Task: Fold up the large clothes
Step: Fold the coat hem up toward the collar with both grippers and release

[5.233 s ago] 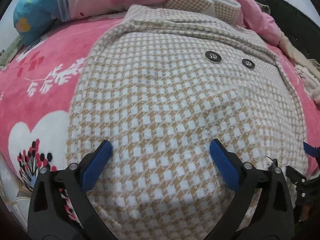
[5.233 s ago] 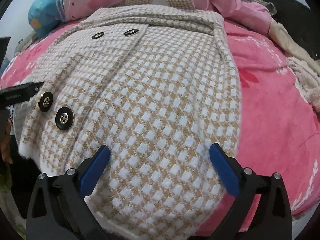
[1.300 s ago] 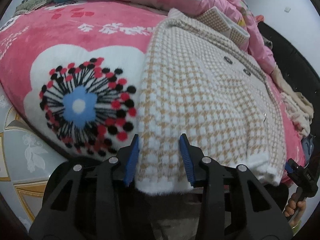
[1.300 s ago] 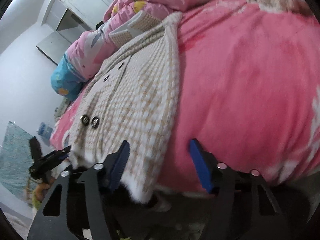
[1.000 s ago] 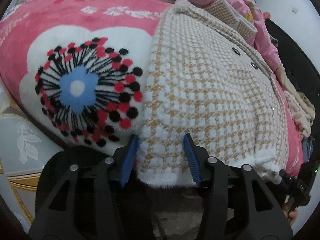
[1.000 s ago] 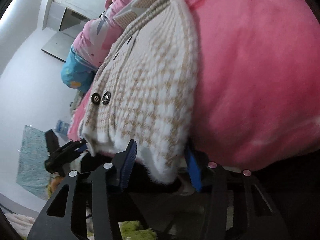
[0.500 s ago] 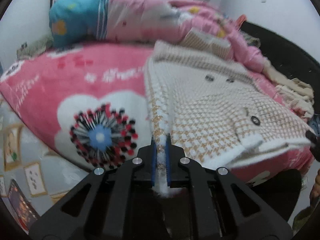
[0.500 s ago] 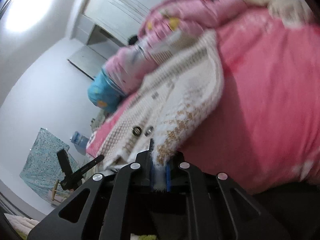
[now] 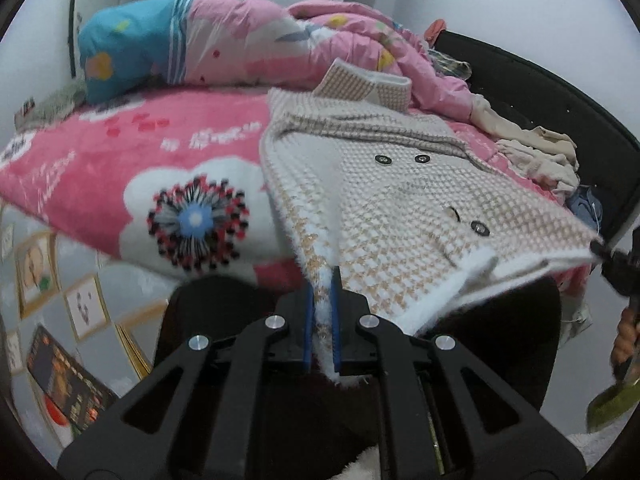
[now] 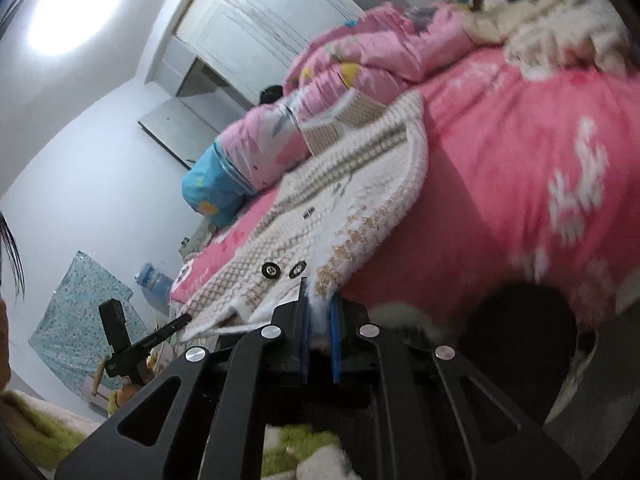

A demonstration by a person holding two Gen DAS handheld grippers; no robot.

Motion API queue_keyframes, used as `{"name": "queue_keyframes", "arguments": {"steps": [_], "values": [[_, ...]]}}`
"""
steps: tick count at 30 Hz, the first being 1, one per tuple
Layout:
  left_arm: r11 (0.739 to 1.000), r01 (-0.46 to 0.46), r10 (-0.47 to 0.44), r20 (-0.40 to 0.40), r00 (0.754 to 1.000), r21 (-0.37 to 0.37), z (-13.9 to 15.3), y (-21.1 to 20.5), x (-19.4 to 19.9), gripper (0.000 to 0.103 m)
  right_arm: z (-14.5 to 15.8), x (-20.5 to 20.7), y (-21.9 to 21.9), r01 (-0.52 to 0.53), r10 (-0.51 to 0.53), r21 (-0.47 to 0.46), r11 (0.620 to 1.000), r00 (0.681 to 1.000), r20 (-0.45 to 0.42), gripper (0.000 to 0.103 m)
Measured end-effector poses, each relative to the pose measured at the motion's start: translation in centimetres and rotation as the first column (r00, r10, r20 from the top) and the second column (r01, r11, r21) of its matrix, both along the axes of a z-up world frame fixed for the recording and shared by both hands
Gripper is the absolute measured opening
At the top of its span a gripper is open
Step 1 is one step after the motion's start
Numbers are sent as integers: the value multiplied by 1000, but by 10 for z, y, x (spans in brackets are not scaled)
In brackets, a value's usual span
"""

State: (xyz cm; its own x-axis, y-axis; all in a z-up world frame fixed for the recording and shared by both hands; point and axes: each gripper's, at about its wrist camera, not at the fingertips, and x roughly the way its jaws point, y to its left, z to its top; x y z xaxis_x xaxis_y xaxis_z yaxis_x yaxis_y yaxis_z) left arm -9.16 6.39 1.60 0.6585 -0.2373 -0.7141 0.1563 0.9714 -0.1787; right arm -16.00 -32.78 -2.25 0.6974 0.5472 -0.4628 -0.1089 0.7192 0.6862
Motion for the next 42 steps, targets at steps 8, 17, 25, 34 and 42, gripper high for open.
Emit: {"name": "queue_keyframes", "arguments": {"steps": [8,17,25,34,42], "values": [[992,-10,9,-7,1000,-125,0,14,62,8,11,73,-7,17,-18,35,999,1000,26,9],[991,-13,6,-52,999,-137,-2,15,190,14,-1,219,-16,58,-57,4,998,997,-46,9],[988,-88,59,-213,975,-129,-54,31,261,70,-90,289,-33,66,-41,100,993,970,-239,10],[985,-79,73,-45,996,-156,-8,51,210,73,-40,233,-55,60,-49,116,991,994,-93,61],[985,133,-140,-56,989,-107,-37,-40,179,73,-17,197,68,-160,153,-352,922,987,-46,59]]}}
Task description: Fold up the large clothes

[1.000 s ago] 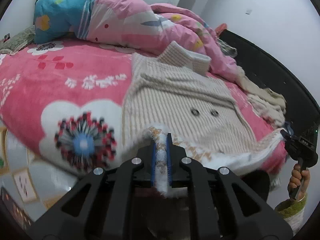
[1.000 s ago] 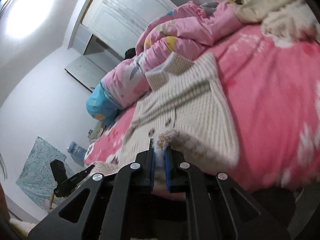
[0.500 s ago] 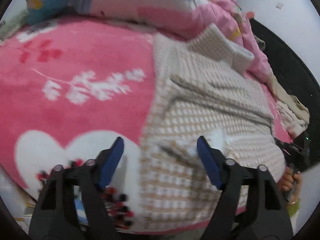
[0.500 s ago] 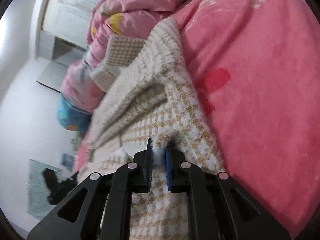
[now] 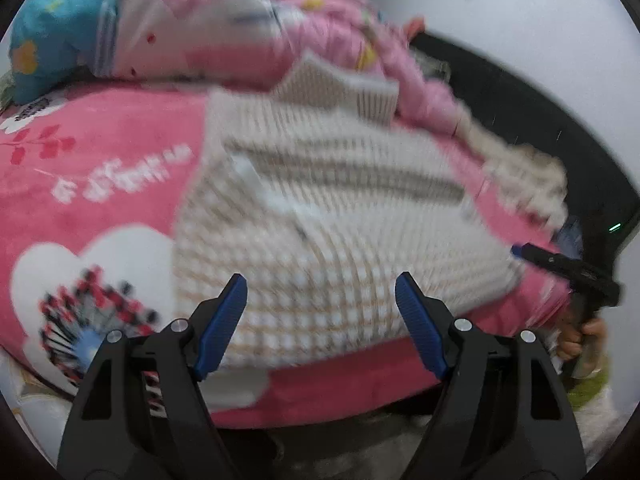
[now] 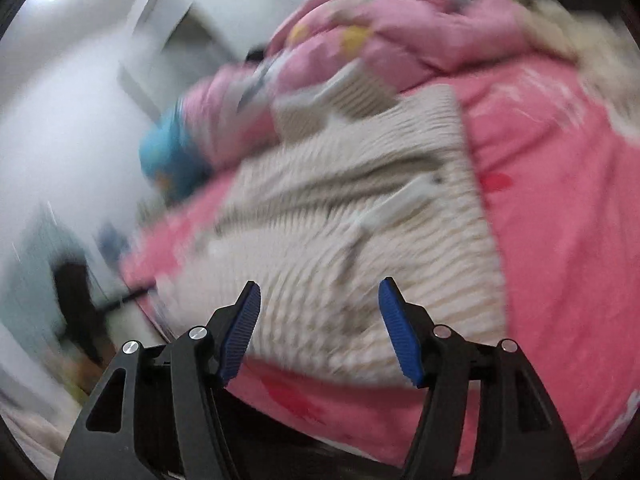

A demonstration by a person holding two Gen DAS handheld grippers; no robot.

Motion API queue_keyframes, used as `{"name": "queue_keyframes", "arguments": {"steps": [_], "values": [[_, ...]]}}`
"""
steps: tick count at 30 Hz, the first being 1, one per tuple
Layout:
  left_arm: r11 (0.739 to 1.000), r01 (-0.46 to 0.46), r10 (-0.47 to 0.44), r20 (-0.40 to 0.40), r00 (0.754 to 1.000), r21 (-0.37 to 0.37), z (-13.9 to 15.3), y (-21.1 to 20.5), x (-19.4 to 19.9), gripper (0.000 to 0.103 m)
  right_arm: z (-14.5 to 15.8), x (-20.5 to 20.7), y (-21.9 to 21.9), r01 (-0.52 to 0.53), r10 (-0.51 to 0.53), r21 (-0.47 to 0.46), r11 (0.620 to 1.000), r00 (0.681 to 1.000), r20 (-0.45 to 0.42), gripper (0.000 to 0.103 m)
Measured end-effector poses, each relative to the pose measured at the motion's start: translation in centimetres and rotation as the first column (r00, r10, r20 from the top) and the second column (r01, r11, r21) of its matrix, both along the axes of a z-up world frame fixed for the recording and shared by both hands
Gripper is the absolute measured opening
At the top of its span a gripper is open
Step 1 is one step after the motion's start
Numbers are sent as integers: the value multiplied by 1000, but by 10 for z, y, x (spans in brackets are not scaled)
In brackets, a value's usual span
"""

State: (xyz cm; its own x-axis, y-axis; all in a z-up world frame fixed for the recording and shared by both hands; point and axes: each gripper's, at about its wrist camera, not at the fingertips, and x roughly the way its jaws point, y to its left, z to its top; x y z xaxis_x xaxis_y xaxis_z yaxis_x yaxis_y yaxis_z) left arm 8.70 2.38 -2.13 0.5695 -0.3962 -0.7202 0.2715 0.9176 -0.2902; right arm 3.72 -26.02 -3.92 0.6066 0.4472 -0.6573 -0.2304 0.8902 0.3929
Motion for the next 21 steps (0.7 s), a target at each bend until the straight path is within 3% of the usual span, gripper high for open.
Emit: {"name": "queue_keyframes", "arguments": {"steps": [2,4,6,9,12,14,16,19,21], "values": [[991,-36,41,-43,998,126,-27,-16,10,75,-20,9,24,0,-5,-143,990,999,-36,59],[987,-53,62,-59,996,151,-49,-19,20,80,-44,21,32,0,-19,-221,975,996,-82,59],[985,-63,68,-26,997,158,-47,-22,16,80,-51,28,31,8,-29,-224,975,996,-87,60],[985,-79,82,-12,997,151,-31,-19,2,80,-33,19,23,42,-60,-185,982,994,-94,60],[993,-84,83,13,996,80,-17,0,-21,80,-14,-12,-7,85,-87,-25,996,994,-72,60],[996,-85,85,-11,996,17,-15,18,-35,80,-12,-35,-35,150,-142,97,984,986,-82,61],[994,-91,86,-70,994,-63,-21,31,-44,80,-20,-50,-60,207,-185,220,953,976,-117,61],[971,-126,96,-152,984,-205,-38,48,-41,80,-48,-64,-92,270,-186,444,854,957,-223,62],[948,-182,126,-217,968,-261,-53,57,-30,80,-66,-62,-100,309,-181,504,807,941,-287,62]]}}
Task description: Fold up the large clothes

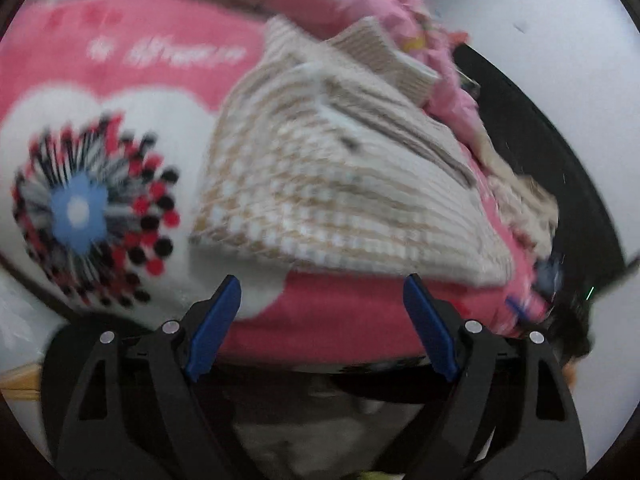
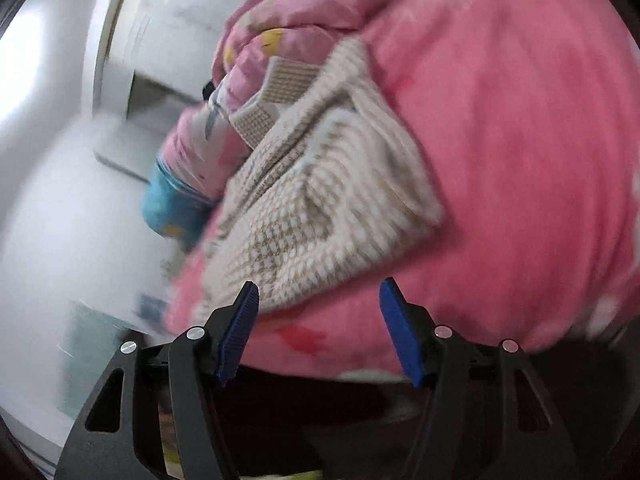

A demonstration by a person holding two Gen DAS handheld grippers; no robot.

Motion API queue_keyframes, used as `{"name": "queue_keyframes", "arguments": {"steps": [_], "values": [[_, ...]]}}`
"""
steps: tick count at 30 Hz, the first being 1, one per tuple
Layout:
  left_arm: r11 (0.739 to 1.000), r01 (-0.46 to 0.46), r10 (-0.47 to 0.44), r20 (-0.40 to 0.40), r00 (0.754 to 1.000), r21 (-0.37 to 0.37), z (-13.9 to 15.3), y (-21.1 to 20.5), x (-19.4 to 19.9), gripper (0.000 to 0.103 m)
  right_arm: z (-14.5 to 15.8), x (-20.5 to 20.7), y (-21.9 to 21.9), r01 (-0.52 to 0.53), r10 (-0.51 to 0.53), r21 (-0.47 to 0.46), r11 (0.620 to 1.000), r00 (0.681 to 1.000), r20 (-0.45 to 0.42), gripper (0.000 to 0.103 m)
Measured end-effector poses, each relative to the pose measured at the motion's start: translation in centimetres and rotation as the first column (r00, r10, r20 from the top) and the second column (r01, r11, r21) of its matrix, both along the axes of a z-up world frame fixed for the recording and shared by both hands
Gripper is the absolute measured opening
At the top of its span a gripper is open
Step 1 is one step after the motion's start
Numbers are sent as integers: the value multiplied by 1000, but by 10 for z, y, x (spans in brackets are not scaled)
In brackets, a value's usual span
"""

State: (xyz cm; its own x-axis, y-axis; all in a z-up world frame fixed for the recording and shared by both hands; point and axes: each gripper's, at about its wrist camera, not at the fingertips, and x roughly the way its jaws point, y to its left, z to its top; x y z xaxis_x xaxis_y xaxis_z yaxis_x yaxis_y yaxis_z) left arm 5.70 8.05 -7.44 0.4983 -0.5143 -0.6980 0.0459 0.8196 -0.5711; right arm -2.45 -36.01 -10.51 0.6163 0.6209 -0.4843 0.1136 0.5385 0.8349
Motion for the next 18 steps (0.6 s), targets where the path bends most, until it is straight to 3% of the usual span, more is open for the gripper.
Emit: {"name": "queue_keyframes", "arguments": {"steps": [5,10,11,15,18], "values": [[977,-142,131,-77,988,-157,-25,20,19,71,-22,11,-15,100,-101,128,987,995,2,61],[979,-162,164,9,986,-124,-11,18,5,66,-33,14,-25,165,-170,264,950,985,0,60],[978,-171,174,10,985,-119,-10,19,4,65,-36,14,-25,173,-177,271,947,984,-11,56],[957,-234,239,7,971,-173,-13,29,7,58,-36,9,-26,187,-196,292,938,980,3,55],[953,-274,276,-2,961,-131,-17,30,19,53,-41,13,-25,223,-222,260,939,974,-34,52]]}}
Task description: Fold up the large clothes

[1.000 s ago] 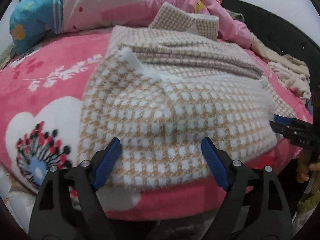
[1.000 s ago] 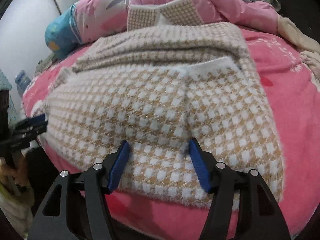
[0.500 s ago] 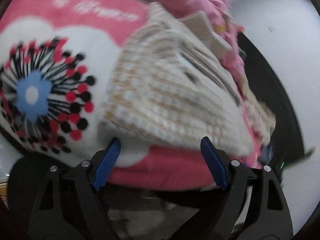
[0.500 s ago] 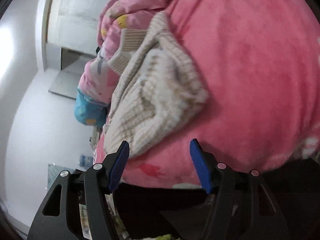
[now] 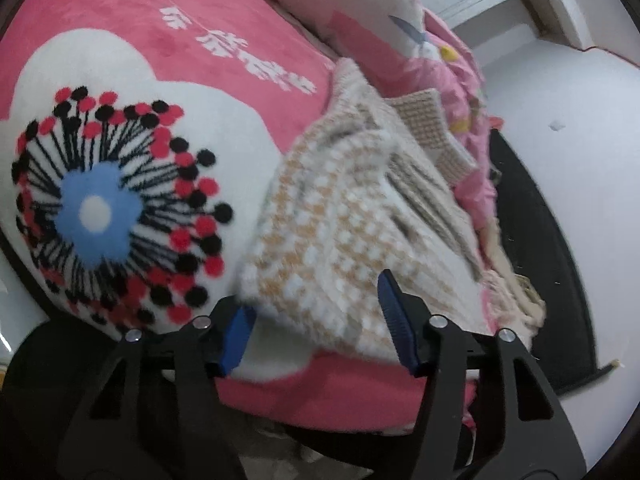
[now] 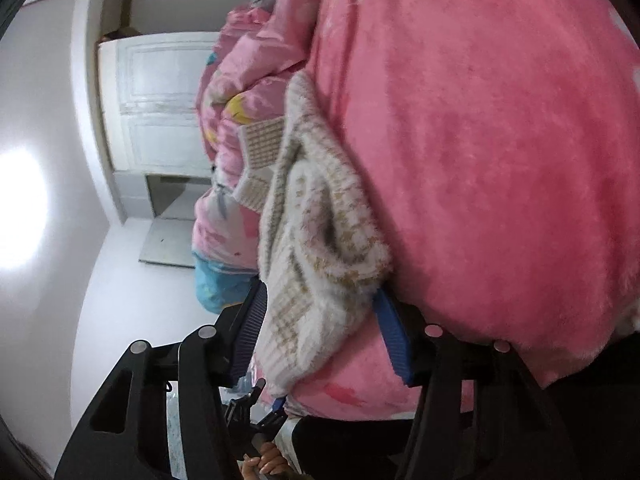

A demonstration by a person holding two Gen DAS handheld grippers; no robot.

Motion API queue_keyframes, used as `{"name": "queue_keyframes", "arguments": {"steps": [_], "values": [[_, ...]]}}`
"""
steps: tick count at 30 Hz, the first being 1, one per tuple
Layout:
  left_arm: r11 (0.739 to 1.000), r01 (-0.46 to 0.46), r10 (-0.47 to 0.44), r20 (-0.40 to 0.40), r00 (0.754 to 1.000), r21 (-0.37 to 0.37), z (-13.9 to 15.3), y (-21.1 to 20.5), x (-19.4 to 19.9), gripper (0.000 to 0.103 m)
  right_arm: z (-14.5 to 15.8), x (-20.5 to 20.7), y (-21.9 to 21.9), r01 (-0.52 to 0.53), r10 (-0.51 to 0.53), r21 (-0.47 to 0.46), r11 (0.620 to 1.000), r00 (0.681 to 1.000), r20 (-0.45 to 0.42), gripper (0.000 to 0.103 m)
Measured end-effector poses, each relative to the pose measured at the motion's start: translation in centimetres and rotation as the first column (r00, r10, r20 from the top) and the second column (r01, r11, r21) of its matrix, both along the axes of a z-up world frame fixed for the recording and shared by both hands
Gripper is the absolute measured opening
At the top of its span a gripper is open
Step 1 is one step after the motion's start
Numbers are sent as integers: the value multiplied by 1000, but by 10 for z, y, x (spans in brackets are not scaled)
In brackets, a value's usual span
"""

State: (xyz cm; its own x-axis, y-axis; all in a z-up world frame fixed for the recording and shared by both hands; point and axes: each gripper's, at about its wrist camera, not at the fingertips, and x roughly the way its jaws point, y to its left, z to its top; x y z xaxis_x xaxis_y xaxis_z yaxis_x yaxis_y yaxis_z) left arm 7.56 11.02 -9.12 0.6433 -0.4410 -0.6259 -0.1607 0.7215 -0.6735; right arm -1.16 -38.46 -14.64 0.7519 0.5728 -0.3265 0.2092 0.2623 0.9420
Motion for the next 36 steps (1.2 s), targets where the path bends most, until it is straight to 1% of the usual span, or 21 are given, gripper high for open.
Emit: {"name": "queue_keyframes", "arguments": {"steps": [3,4,5,6,7,8,10,12,13,15,18,20,22,23,25,27,28,29,30,33,36], "values": [[998,-27,28,-7,1000,57,2,-8,8,51,4,11,10,19,-21,-91,996,1000,-19,47],[995,-32,32,-7,999,97,4,-12,10,44,11,16,15,10,-14,-162,987,1000,-23,37],[981,-31,32,-3,999,190,11,-20,12,30,26,23,23,-11,4,-287,958,1000,-24,28],[959,-13,11,8,1000,284,19,-29,14,24,38,27,29,-24,21,-382,924,1000,-14,23],[929,28,-40,25,999,369,28,-40,15,18,53,30,35,-31,37,-481,876,999,2,18],[907,46,-67,37,997,419,37,-45,12,17,78,31,45,-26,58,-603,797,998,34,16],[845,67,-135,91,987,530,64,-60,0,15,109,29,54,-16,98,-691,723,992,80,13],[809,70,-182,135,974,584,86,-67,-13,14,131,24,54,-8,124,-719,695,986,108,12],[804,76,-201,149,968,590,95,-68,-21,14,138,21,53,-1,126,-726,688,985,118,11],[816,100,-223,151,963,570,106,-65,-34,14,149,9,47,17,125,-728,685,982,140,11],[843,137,-243,140,960,520,111,-54,-53,14,149,-15,32,19,126,-695,719,980,157,11],[872,164,-238,106,966,461,101,-42,-60,15,138,-18,26,-14,138,-670,742,982,133,11],[888,214,-243,19,970,406,75,-35,-50,22,106,-5,15,-97,161,-620,779,986,48,14],[894,227,-233,-33,972,387,60,-31,-46,25,84,4,7,-159,186,-557,815,983,-8,20],[927,207,-170,-141,975,314,30,-13,-35,29,53,13,-8,-225,194,-485,845,974,-115,33],[962,160,-131,-141,981,222,23,9,-35,34,45,11,-21,-241,209,-426,872,970,-122,35],[972,141,-120,-118,986,188,25,17,-37,39,50,6,-25,-227,200,-435,871,974,-107,40],[982,100,-89,-71,993,162,32,30,-43,42,62,-1,-28,-192,168,-488,851,981,-92,52],[984,79,-72,-45,996,161,37,37,-46,43,71,-6,-30,-165,148,-523,836,986,-75,57],[978,79,-86,28,996,195,56,39,-47,43,98,-8,-21,-132,136,-609,782,990,-40,58],[945,158,-186,72,980,285,73,12,-31,47,112,11,11,-175,205,-692,700,978,-41,58]]}}
